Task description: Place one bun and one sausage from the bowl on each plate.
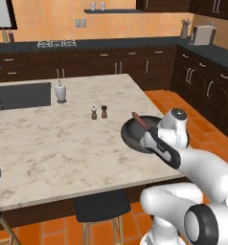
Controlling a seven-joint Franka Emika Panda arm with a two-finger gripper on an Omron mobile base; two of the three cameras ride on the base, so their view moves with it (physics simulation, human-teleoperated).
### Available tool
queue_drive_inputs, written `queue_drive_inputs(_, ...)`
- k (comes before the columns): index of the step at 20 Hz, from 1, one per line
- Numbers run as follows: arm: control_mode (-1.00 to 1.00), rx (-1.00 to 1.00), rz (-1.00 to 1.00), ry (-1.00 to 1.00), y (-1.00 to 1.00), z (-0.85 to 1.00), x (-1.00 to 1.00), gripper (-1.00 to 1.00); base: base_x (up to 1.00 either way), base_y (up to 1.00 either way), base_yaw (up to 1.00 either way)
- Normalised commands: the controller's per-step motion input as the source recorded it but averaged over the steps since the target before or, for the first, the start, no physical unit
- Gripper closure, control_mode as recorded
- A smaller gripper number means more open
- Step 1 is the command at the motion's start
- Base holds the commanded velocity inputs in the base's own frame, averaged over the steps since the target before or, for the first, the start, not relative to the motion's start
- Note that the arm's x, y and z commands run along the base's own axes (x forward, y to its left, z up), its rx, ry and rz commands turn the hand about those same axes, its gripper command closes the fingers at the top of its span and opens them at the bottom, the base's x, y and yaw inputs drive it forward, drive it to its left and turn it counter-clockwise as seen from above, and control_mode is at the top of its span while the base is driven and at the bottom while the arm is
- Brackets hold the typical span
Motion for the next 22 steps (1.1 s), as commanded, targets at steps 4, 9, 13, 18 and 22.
queue_drive_inputs(4, -1.0, 0.0, 0.0, 0.0, -0.23, 0.18, 0.65, -1.0, 0.0, 0.0, 0.0)
queue_drive_inputs(9, -1.0, 0.0, 0.0, 0.0, -0.11, 0.09, 0.66, -1.0, 0.0, 0.0, 0.0)
queue_drive_inputs(13, -1.0, 0.0, 0.0, 0.01, 0.0, 0.07, 0.49, -1.0, 0.0, 0.0, 0.0)
queue_drive_inputs(18, -1.0, 0.0, 0.0, 0.01, 0.0, 0.0, 0.56, -1.0, 0.0, 0.0, 0.0)
queue_drive_inputs(22, -1.0, 0.0, 0.02, 0.0, -0.01, -0.09, 0.59, -1.0, 0.0, 0.0, 0.0)
